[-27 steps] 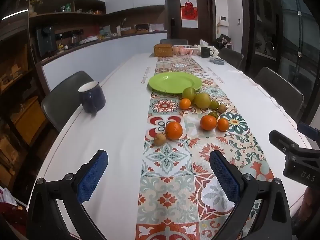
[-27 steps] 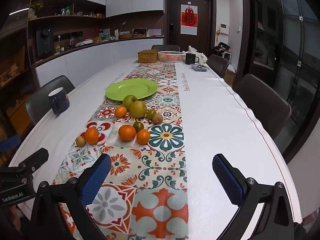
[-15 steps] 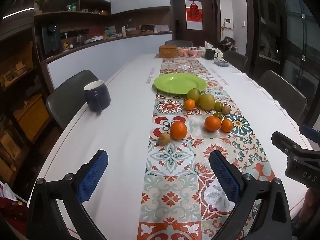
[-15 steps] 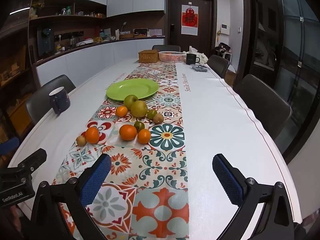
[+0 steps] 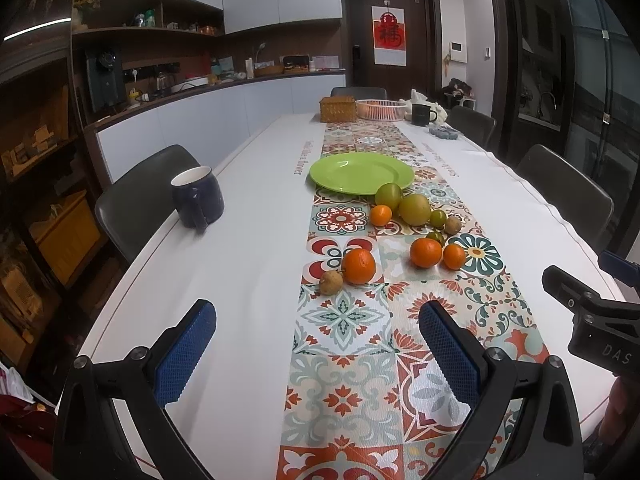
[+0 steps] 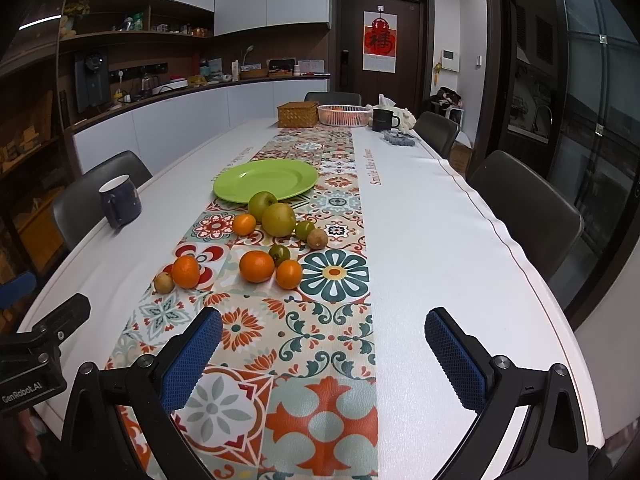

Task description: Organize fruits

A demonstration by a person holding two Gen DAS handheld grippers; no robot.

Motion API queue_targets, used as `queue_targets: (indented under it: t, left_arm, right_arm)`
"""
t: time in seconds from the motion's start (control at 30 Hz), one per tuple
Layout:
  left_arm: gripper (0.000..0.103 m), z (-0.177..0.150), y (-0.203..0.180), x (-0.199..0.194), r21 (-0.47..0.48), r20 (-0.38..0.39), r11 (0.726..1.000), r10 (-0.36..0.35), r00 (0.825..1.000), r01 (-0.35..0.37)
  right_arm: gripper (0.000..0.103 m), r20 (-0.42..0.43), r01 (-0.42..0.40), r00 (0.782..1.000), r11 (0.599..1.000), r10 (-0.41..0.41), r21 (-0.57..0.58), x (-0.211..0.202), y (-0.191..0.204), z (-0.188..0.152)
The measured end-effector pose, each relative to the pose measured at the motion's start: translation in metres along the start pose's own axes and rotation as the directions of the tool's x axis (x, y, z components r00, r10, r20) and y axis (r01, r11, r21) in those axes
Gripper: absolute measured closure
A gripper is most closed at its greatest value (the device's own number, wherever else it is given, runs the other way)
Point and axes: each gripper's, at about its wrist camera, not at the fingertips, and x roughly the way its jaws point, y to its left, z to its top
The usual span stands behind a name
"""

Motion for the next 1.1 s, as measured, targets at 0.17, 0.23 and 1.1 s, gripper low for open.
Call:
queue_targets:
  t: [0.17,0.23,1.1]
  left_arm:
    - [0.000,0.0006,0.0014,-0.0033,-0.001,0.009,1.000,0.002,1.000,-0.002]
    - [0.000,0.0009,0.0016,-0.0034,-0.001,0.008,1.000,0.003,1.000,-0.003]
    - [0.000,0.0015,0.0021,-0.0050,0.000,0.012,1.000,0.003,1.000,-0.003]
  right_arm:
    - [0.001,0.002,0.001,1.000,1.000,-0.001,0.000,-0.0003,0.0002,0.0001]
    - [0.001,0.002,0.001,1.000,1.000,-0.001,0.000,-0.0003,0.0002,0.0001]
    - [0.001,0.005,0.001,1.000,1.000,-0.001,-0.001,0.0002,0.0006,0.0003]
